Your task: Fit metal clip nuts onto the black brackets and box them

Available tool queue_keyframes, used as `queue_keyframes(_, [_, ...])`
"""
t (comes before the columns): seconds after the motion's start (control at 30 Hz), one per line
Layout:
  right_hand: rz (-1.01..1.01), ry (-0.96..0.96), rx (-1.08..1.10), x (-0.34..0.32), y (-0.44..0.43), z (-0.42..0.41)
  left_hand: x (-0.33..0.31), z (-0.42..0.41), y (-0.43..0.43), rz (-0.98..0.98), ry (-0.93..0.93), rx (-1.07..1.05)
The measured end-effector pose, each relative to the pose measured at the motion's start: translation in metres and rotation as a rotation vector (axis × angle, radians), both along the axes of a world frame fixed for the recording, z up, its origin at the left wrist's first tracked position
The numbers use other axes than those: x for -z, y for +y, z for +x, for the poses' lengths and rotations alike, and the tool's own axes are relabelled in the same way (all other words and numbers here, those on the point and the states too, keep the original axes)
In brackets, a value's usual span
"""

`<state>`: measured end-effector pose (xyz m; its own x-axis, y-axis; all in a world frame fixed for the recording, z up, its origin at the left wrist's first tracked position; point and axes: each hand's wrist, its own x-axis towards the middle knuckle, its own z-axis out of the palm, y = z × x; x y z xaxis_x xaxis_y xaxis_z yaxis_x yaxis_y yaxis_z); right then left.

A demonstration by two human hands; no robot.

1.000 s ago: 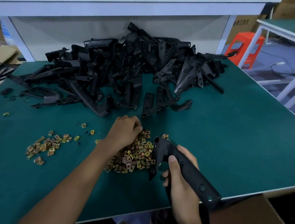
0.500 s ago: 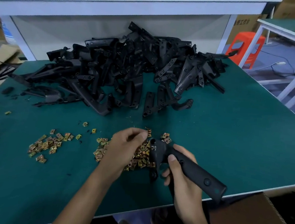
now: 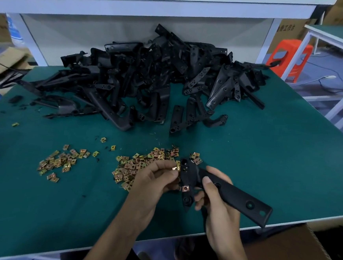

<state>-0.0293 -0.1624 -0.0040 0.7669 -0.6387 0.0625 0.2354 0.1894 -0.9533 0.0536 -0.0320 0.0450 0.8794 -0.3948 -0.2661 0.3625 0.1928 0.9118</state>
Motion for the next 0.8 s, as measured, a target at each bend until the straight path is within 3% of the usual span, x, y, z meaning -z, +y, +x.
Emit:
queue_keyframes(0.3, [-0.041,0.003,-0.022,0.004,0.0,0.0,-0.003,0.006,0.003,0.003,0.041,0.029])
queue_keyframes(0.8, [-0.091,0.077,-0.162,-0.001,-0.007,-0.007,-0.016,0.032,0.032,0.21,0.025,0.385])
